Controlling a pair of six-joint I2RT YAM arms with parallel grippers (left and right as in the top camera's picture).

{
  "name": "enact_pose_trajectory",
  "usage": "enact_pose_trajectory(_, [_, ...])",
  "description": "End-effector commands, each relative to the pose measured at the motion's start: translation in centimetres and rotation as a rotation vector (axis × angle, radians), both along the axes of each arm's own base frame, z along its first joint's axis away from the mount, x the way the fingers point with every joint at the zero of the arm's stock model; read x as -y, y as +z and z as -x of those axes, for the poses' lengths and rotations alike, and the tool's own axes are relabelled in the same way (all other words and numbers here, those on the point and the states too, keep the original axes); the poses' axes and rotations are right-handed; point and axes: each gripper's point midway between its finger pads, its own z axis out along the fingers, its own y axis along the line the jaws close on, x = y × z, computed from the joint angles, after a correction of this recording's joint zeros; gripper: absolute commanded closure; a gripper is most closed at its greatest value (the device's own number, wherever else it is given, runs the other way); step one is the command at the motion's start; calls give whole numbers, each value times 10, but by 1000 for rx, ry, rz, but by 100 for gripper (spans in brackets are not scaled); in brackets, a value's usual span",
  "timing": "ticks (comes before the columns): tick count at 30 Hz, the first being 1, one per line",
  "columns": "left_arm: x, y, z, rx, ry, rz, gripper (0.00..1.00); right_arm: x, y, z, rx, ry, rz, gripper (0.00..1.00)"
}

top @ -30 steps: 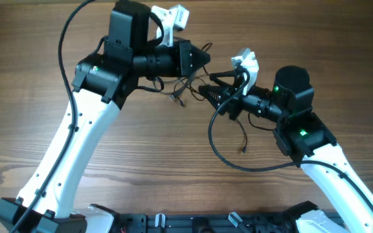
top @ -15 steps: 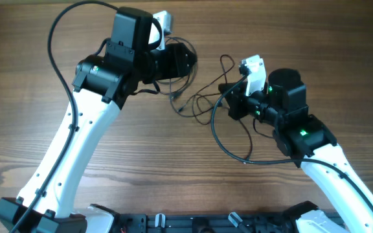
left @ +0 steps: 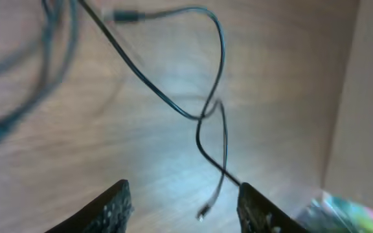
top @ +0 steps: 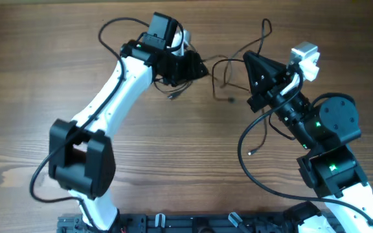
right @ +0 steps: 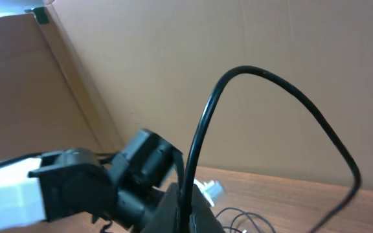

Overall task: Untangle cables
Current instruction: 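Lift a cable with right gripper and pull it away to the right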

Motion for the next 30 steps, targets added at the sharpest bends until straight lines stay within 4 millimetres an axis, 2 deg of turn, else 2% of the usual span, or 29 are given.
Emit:
enact_pose_trajectory(1, [4,-21,11,-117,-4,11,48,6,1,-3,-17,-33,-13,96])
enact_pose_trajectory(3, [0,-24,4,-91,24,-20,42,6,-3,-3,-35,-36,-7,96])
enact_pose_trajectory(5, [3,-26,-3,-87,49,-7,42,4,-2,-2,-31,-21,-8,96])
enact_pose_trajectory(9, [8,-45,-9,-148,108,4,39,4,0,-1,-22,-20,-12,96])
enact_pose_trajectory(11, [14,-65,-15,-177,151,-10,39,4,0,-1,-23,-18,-12,96])
enact_pose_trajectory(15, [-6,-100,-24,-115,231,-216,38,4,0,-1,-23,-18,-11,96])
enact_pose_trajectory(17, [-8,-107,-25,-105,240,-254,38,4,0,-1,-24,-18,-11,96])
enact_pose_trajectory(19, [-10,-111,-27,-93,249,-278,38,4,0,-1,-23,-18,-11,96])
enact_pose_trajectory(22, [-15,-111,-40,-24,284,-319,38,4,0,-1,-24,-18,-13,96])
enact_pose_trajectory(24, [-20,-108,-51,30,316,-342,38,4,0,-1,-24,-18,-13,96])
enact_pose_trajectory(27, [-39,-99,-79,169,412,-427,36,4,0,-1,-25,-18,-14,96])
enact_pose_trajectory(30, [-46,-91,-97,262,453,-453,36,4,0,-1,-30,-17,-22,96])
